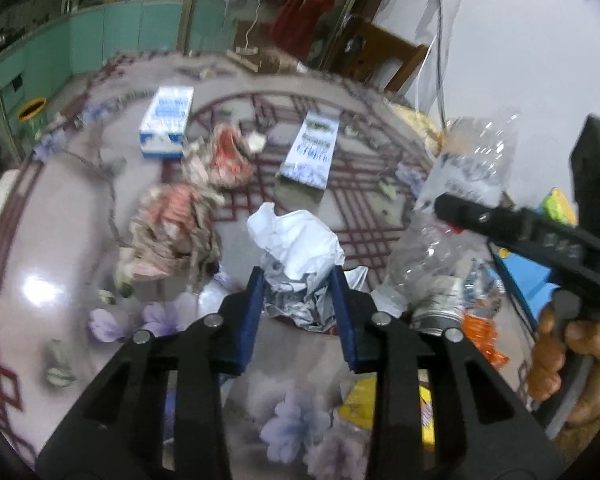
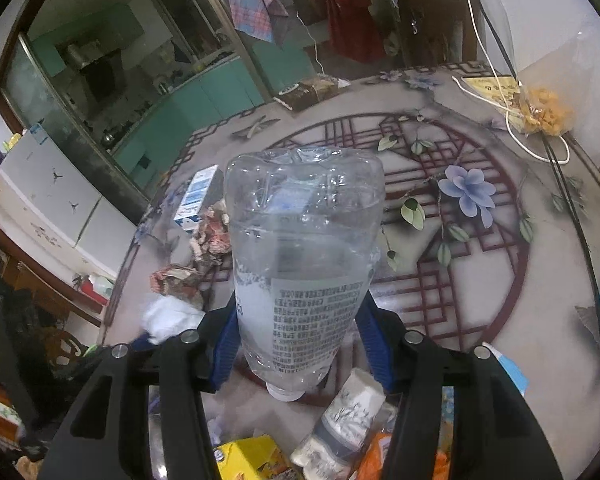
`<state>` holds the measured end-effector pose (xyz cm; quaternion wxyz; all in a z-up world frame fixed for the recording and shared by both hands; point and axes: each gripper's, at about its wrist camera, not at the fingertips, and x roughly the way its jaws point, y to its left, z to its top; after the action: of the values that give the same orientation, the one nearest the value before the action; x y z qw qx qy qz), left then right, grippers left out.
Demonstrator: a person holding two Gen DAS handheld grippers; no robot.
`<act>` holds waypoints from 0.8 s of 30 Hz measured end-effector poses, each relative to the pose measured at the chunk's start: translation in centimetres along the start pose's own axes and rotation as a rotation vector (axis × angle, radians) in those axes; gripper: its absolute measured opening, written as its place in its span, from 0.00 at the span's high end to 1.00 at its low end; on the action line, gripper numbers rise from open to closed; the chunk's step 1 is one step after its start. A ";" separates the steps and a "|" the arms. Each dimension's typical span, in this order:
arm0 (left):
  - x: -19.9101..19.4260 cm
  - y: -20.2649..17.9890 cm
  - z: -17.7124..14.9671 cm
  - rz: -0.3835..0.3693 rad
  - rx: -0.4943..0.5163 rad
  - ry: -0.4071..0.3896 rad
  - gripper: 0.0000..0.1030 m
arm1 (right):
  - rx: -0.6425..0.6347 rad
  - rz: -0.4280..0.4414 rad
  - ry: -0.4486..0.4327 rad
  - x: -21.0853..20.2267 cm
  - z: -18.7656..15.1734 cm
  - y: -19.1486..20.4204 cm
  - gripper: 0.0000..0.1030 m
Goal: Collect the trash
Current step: 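Carry the bottle and crumpled paper from the table to the red bucket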
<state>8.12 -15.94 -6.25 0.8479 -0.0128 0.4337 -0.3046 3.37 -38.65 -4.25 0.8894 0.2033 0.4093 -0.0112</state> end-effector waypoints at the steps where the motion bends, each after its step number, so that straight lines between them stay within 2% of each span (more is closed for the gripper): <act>1: -1.0 0.0 0.0 -0.004 0.002 -0.014 0.68 | 0.002 0.007 -0.009 -0.5 -0.1 0.2 0.50; 7: -8.3 1.2 -0.2 -0.005 0.012 -0.119 0.68 | -0.028 0.019 -0.095 -3.7 -1.0 2.5 0.49; 12: -13.4 3.8 -0.3 0.027 -0.002 -0.166 0.68 | -0.030 0.073 -0.129 -5.7 -2.6 5.0 0.49; 16: -15.7 6.2 -1.8 0.112 0.036 -0.167 0.68 | -0.053 0.102 -0.126 -6.1 -4.2 7.7 0.49; 20: -16.7 8.7 -3.2 0.252 0.053 -0.186 0.68 | -0.049 0.137 -0.109 -5.5 -5.8 10.0 0.49; 24: -18.0 10.9 -3.6 0.274 0.002 -0.208 0.68 | -0.030 0.176 -0.084 -4.6 -7.3 12.2 0.49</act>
<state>3.03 3.31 1.51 0.9218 0.0159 0.3410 -0.1838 -2.64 -25.44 -0.83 0.9062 0.2245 0.3524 0.0648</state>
